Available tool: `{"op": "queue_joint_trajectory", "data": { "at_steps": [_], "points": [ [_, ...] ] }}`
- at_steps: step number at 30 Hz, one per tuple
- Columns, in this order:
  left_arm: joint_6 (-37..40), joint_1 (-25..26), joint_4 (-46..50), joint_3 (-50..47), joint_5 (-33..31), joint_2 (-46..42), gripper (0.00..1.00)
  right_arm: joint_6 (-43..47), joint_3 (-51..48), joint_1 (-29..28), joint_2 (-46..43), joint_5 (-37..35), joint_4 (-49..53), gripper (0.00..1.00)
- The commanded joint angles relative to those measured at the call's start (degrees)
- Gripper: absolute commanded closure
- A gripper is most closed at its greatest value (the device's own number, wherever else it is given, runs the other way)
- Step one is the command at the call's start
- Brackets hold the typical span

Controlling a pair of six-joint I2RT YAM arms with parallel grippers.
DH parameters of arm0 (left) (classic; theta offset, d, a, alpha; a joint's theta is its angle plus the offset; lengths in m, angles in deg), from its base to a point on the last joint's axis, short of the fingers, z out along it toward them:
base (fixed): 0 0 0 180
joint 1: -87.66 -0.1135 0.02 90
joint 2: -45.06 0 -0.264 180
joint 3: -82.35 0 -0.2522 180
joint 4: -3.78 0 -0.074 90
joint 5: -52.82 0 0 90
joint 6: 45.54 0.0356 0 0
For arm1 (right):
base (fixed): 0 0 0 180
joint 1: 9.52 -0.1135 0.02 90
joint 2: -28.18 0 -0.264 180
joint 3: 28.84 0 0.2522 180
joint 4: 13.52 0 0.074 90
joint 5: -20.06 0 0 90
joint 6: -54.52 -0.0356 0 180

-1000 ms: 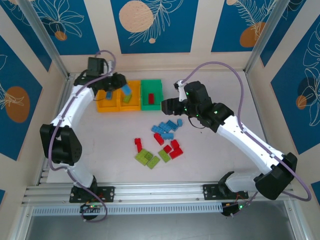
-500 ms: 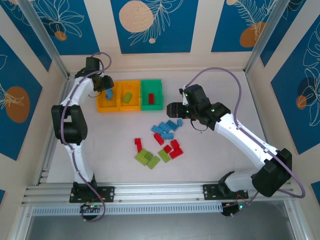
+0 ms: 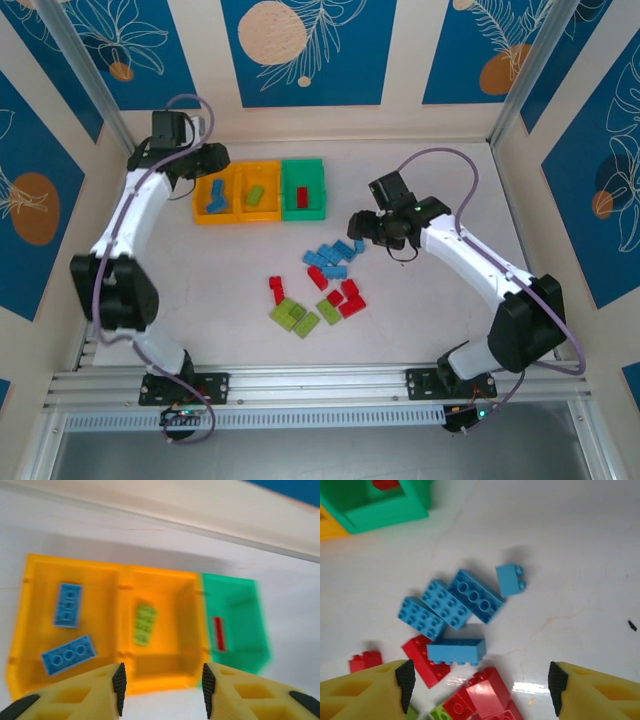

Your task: Sort the legos into containers by color

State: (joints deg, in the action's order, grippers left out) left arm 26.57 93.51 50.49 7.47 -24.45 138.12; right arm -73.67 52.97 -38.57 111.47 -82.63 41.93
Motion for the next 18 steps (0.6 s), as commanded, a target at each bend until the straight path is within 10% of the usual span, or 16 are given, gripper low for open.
{"op": "queue_joint_trajectory", "data": {
  "at_steps": [1,10,18],
  "points": [
    [7.9,5.5,-4.1,-5.3,5.4,-10.7,0.57,0.3,-1.5,-1.1,1.6,2.6,2.4,0.27],
    [41.4,11.4,-11.8,-28.4,16.8,-33.1,0.41,8.5,-7.1,-7.9,4.6,4.0,0.6,0.28],
    [49.5,11.4,-11.1,-34.5,19.7,-33.9,0.23,12.2,-4.9,-11.1,13.1,6.1,0.7,0.36]
  ]
}}
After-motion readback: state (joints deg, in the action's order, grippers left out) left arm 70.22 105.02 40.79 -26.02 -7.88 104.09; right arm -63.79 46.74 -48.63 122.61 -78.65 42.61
